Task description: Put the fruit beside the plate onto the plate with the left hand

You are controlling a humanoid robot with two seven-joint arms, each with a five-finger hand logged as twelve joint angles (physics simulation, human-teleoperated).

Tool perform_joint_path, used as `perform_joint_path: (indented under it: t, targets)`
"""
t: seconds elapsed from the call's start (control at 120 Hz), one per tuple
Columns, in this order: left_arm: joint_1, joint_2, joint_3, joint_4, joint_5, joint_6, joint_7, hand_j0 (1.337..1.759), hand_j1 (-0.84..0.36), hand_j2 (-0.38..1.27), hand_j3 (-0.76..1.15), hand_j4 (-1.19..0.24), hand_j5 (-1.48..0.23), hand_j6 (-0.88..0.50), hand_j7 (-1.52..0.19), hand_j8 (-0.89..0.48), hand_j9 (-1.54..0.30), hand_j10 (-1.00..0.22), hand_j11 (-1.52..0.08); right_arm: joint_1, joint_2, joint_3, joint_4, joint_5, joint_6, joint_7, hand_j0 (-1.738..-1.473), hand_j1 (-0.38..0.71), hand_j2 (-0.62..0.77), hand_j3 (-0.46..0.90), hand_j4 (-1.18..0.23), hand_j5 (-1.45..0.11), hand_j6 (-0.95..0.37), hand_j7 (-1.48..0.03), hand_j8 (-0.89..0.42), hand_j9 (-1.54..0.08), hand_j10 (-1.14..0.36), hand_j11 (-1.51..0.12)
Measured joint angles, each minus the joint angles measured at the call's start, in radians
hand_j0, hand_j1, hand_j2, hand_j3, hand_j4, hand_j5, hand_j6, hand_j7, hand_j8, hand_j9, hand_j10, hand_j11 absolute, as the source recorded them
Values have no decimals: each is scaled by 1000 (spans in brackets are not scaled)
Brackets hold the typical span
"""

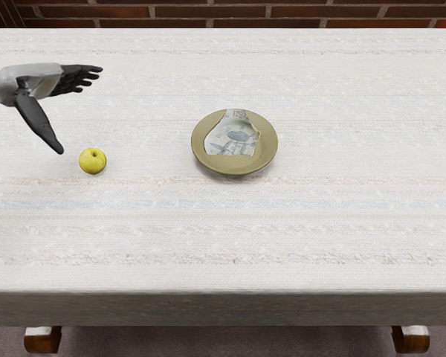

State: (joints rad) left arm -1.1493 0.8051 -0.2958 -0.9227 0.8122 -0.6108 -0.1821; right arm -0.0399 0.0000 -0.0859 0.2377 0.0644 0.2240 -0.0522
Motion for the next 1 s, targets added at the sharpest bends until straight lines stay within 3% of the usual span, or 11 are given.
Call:
perform_joint_path:
  t: [0.158,0.217,0.283,0.408,0.458,0.517,0.583,0.675,0.833,1.0]
  targets:
    - [5,0,2,0,-3,0,7,1658,349,2,0,-5,-1,-5,0,-5,0,-3,0,0,0,-1,0,0,0,0,-1658,-334,-3,0,-12,-16,-12,-16,-12,-16,-12,-16]
    - [-12,-1,1,-1,-14,0,50,1658,349,2,0,-5,-1,-5,0,-5,0,-3,0,0,0,-1,0,0,0,0,-1658,-334,-3,0,-12,-16,-12,-16,-12,-16,-12,-16]
    - [-62,-2,-2,-1,-38,0,189,1658,349,2,0,-5,-1,-6,0,-5,0,-4,0,0,0,0,0,0,0,0,-1658,-334,-3,0,-12,-16,-12,-16,-12,-16,-12,-16]
    - [-123,-105,-9,-3,-74,0,556,1658,349,2,0,-5,-1,-6,0,-5,0,-3,0,0,0,0,0,0,0,0,-1658,-334,-3,0,-12,-16,-12,-16,-12,-16,-12,-16]
    - [-161,-114,-13,-3,-82,0,646,1658,349,1,0,-4,-1,-5,0,-5,0,-3,0,0,0,0,0,0,0,0,-1658,-334,-3,0,-12,-16,-12,-16,-12,-16,-12,-16]
    - [-167,-143,-14,-4,-81,0,709,1658,349,1,0,-4,-1,-5,0,-4,0,-3,0,1,0,0,0,0,0,0,-1658,-334,-3,0,-12,-16,-12,-16,-12,-16,-12,-16]
    - [-165,-181,-14,-5,-65,0,749,1658,349,1,0,-4,-1,-4,0,-4,0,-3,0,2,0,0,0,0,0,0,-1658,-334,-3,0,-12,-16,-12,-16,-12,-16,-12,-16]
    - [-171,-220,-14,-13,-23,0,775,1658,349,1,0,-3,0,-4,0,-3,0,-2,0,3,0,0,0,0,0,0,-1658,-334,-3,0,-12,-16,-12,-16,-12,-16,-12,-16]
    - [-152,-234,7,-76,132,0,789,1658,349,0,0,-3,0,-4,0,-4,0,-3,0,4,0,1,-1,0,0,0,-1658,-334,-3,0,-12,-16,-12,-16,-12,-16,-12,-16]
    - [-145,-246,35,-102,185,0,792,1658,349,0,0,-3,0,-4,0,-4,0,-3,0,2,0,0,0,0,0,0,-1658,-334,-3,0,-12,-16,-12,-16,-12,-16,-12,-16]
